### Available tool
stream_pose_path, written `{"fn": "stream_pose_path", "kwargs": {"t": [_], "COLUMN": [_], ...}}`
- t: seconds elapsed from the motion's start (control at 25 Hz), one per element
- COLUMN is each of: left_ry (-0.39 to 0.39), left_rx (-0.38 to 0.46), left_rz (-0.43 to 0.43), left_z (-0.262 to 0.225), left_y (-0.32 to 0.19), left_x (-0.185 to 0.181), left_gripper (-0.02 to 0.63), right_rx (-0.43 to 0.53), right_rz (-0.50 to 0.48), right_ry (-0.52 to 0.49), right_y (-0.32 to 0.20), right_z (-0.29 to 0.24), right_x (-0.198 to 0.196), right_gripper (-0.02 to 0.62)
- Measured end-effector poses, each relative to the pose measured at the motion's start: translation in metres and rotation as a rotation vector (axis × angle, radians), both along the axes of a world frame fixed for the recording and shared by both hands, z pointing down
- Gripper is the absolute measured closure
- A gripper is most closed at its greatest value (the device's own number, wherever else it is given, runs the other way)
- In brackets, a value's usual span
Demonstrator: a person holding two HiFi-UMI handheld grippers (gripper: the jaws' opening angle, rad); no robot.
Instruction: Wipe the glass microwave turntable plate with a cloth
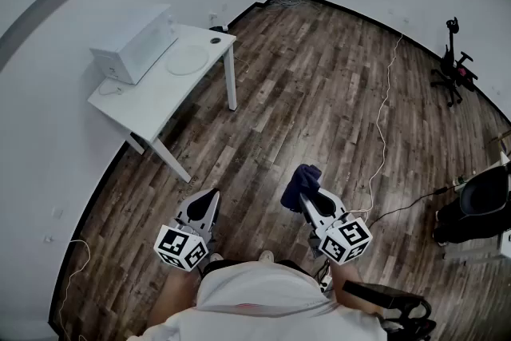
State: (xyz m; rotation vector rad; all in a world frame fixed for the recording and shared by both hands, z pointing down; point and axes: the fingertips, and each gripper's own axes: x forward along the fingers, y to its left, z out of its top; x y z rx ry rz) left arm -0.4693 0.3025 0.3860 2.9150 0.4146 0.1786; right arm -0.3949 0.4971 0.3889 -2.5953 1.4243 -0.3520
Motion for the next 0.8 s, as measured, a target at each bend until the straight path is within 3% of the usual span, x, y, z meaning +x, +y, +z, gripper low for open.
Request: {"fn": "stream_pose_path", "kwargs": {"t": [0.32,0.8], "left_ry": [-0.013,-0.018], "left_rx": [-0.014,-0.013], "left_rz": [-0.023,0.083], "left_z": [0.006,0.006], "left_y": [0.020,0.052], "left_x": [0.031,0.109], "left_gripper": [0.597,0.597], "right_rx": [0.006,0.023], "right_rz": [0.015,0.101], "right_ry": [-0.017,-0.027], "right_y": [0.036,0.065], "right_z": [0.013,0.019], "right_x": [0.032,0.089], "right_gripper": [0.532,0.532]}}
